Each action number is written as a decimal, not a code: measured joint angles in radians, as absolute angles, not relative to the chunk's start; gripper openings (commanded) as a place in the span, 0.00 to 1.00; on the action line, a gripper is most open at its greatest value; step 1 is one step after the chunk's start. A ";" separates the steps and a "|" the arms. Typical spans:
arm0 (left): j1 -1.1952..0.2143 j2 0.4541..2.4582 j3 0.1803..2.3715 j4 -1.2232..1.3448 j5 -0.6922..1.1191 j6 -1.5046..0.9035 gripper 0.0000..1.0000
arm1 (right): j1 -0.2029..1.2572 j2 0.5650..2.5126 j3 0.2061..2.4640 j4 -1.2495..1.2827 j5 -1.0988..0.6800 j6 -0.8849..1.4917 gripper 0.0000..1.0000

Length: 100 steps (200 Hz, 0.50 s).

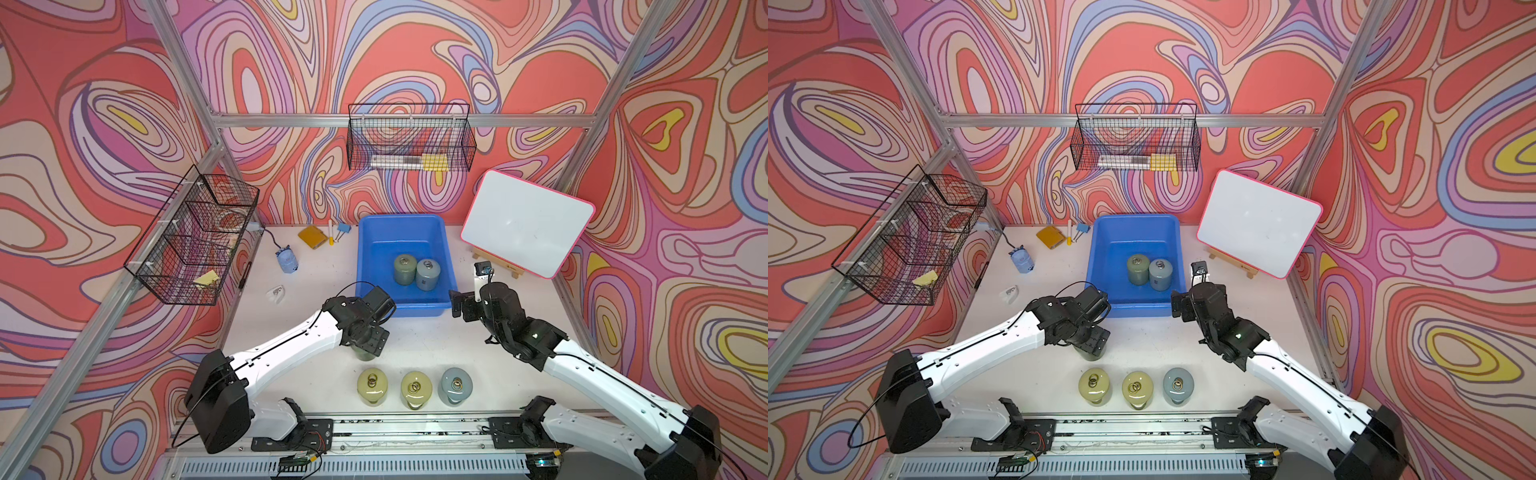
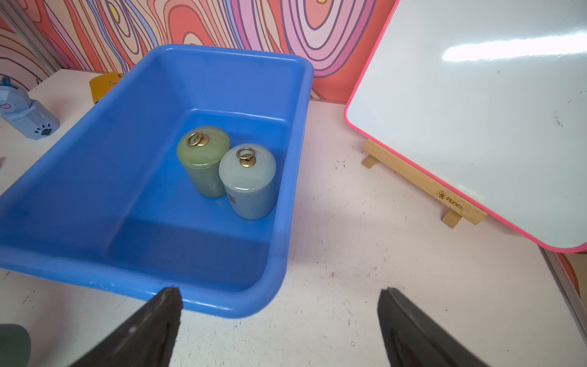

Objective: Take the tea canister out of the basket
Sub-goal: Place the tea canister at the center of the board.

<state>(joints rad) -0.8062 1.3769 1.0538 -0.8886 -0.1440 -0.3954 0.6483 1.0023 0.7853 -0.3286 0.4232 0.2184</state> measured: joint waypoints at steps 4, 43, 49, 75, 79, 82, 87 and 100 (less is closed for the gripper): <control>-0.808 1.380 1.052 -0.886 -0.144 -0.397 0.37 | 0.648 1.002 0.785 -0.329 0.423 0.218 0.98; -0.830 1.434 1.037 -0.845 -0.142 -0.418 0.37 | 0.648 1.002 0.785 -0.329 0.423 0.218 0.98; -0.833 1.439 1.036 -0.840 -0.141 -0.419 0.37 | 0.648 1.002 0.785 -0.329 0.423 0.218 0.98; -0.840 1.454 1.030 -0.822 -0.141 -0.424 0.37 | 0.648 1.002 0.785 -0.329 0.423 0.218 0.98; -0.841 1.456 1.029 -0.820 -0.141 -0.426 0.37 | 0.648 1.002 0.785 -0.329 0.423 0.218 0.98; -0.842 1.457 1.029 -0.818 -0.142 -0.427 0.37 | 0.648 1.002 0.785 -0.329 0.423 0.218 0.98; -0.843 1.460 1.028 -0.815 -0.142 -0.428 0.37 | 0.648 1.002 0.785 -0.329 0.423 0.218 0.98; -0.846 1.467 1.025 -0.809 -0.141 -0.431 0.37 | 0.648 1.002 0.785 -0.329 0.423 0.218 0.98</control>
<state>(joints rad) -0.8463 1.4673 1.0252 -0.8085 -0.1410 -0.4313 0.6483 1.0023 0.7853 -0.3286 0.4232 0.2184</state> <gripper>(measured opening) 0.845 0.983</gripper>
